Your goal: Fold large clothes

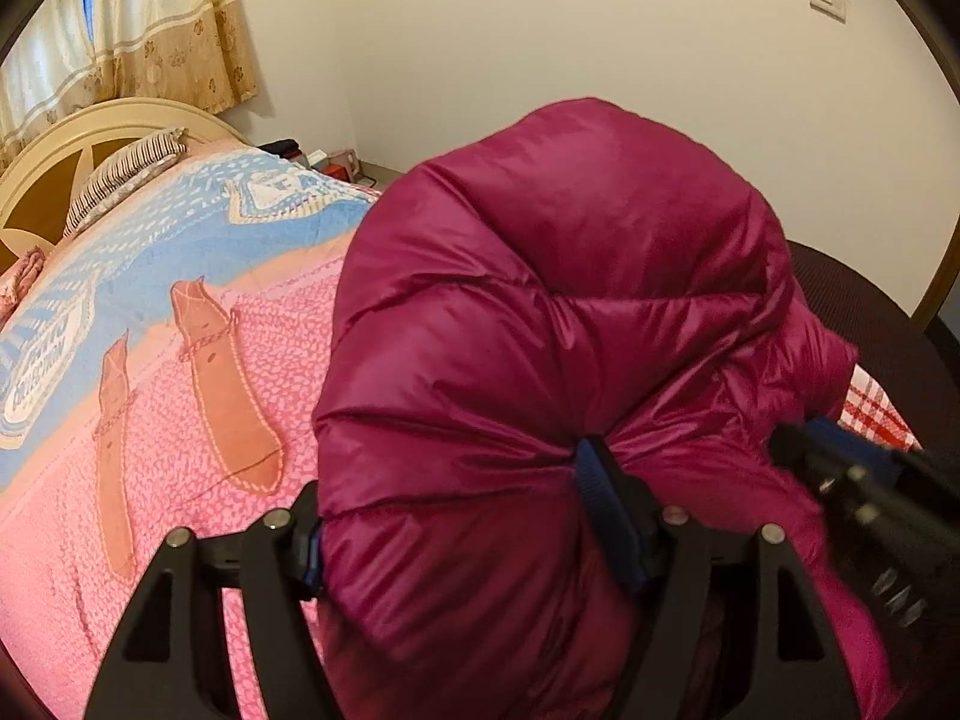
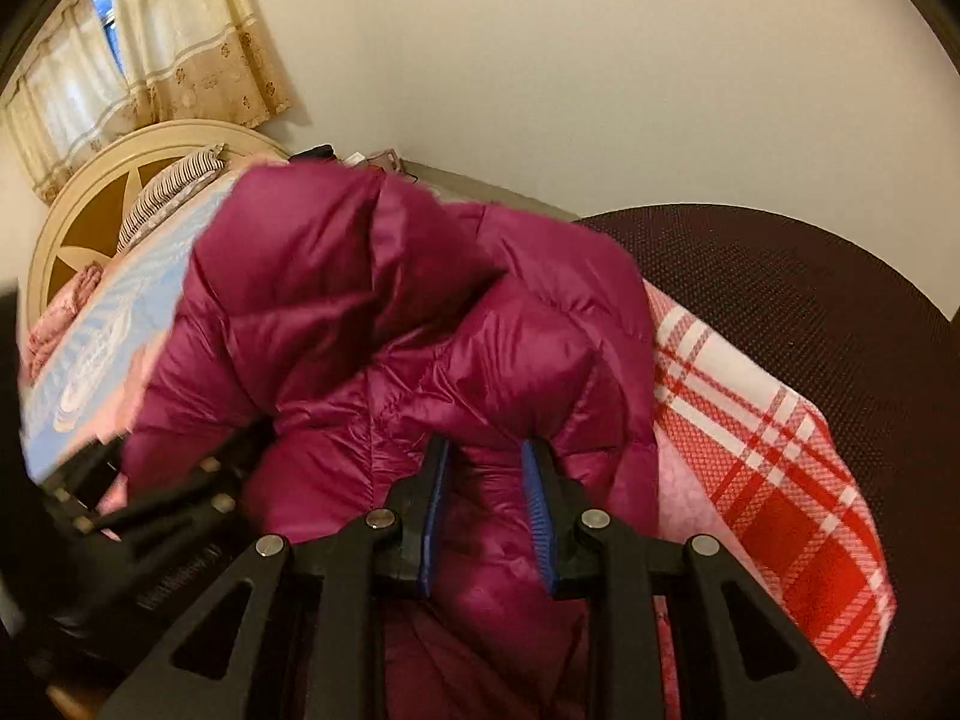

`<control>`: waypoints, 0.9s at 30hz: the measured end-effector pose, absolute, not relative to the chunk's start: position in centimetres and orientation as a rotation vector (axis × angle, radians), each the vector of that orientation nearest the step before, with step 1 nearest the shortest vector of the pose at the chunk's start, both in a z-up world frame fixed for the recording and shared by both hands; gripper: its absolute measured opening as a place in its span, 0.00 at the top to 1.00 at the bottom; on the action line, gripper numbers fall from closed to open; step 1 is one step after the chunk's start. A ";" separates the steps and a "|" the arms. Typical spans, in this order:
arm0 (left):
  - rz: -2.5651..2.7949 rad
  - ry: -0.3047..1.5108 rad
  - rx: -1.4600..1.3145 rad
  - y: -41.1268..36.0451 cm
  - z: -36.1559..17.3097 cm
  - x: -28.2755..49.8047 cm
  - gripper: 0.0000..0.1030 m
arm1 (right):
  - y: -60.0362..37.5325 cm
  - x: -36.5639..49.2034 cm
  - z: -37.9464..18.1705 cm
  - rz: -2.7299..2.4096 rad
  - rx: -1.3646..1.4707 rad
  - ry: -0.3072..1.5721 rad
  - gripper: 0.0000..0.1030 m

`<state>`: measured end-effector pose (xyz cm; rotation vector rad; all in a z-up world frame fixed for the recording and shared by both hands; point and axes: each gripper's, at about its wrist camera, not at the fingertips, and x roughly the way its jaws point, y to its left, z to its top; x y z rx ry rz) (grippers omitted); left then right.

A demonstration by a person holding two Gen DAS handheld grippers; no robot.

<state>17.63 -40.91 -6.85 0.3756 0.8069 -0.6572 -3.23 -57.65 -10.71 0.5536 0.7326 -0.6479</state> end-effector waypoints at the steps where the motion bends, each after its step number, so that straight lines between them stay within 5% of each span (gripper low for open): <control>1: -0.656 0.807 0.376 -40.9 -6.9 17.6 0.27 | -57.5 -3.2 -11.0 -0.652 0.538 0.727 0.75; 27: -0.696 0.856 0.360 -42.8 -8.3 19.1 0.20 | -57.4 -0.5 -13.5 -0.698 0.493 0.733 0.75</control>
